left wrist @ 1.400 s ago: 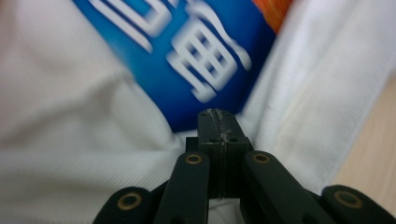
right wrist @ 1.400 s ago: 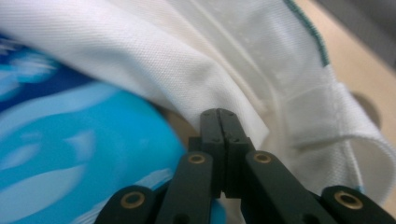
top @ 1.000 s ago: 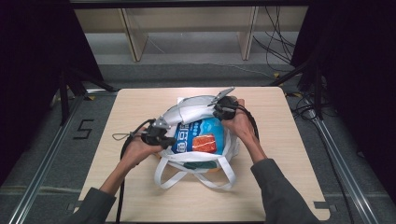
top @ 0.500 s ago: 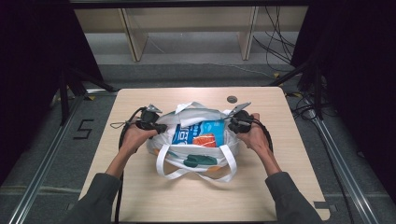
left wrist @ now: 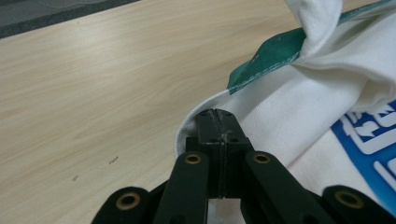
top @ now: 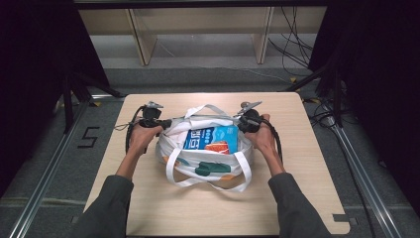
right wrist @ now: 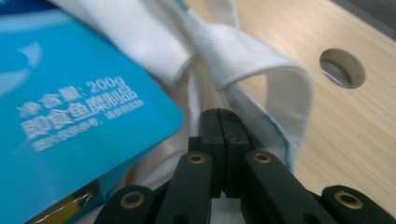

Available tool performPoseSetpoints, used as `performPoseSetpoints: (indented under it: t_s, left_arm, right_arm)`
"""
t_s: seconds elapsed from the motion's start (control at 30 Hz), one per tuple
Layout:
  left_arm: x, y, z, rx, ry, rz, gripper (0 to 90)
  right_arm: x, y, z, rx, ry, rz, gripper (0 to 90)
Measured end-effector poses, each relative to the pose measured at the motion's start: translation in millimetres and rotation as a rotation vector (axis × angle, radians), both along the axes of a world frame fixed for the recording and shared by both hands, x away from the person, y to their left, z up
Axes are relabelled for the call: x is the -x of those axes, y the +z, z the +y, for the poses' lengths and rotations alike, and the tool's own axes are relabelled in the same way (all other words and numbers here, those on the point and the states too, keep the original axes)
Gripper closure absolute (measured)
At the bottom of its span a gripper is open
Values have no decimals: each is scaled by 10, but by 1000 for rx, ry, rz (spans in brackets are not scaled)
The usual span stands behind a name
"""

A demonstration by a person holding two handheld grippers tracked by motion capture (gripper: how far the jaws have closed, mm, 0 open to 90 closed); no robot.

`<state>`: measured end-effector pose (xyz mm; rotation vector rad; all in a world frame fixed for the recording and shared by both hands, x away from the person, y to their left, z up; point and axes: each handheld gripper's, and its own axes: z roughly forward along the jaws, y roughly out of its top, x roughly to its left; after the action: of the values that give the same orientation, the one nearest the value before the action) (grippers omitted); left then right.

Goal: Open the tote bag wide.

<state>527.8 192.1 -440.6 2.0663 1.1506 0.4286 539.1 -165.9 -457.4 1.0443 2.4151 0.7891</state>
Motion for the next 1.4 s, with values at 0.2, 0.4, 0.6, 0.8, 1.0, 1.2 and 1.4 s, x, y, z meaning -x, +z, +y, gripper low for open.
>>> performPoseSetpoints:
  t_s: [0.2,0.4,0.6,0.8,1.0,1.2,1.4]
  left_arm:
    - [210,235,9,46,-36,-54,846]
    - [452,333,-3,157,-77,-60,807]
    - [690,364,17,193,-116,-91,772]
    - [856,356,58,223,-136,-88,733]
    - [1023,349,84,263,-151,-114,706]
    - [1134,353,60,253,-159,-107,696]
    - [1178,351,64,260,-169,-109,690]
  right_arm:
    - [169,329,-37,-58,38,-18,900]
    - [420,538,-47,-101,90,-72,900]
    - [609,619,-94,-119,119,-97,900]
    - [760,639,-181,-147,131,-124,892]
    - [872,619,-304,-194,129,-144,881]
    - [950,572,-359,-210,131,-147,873]
    - [995,530,-411,-225,107,-122,857]
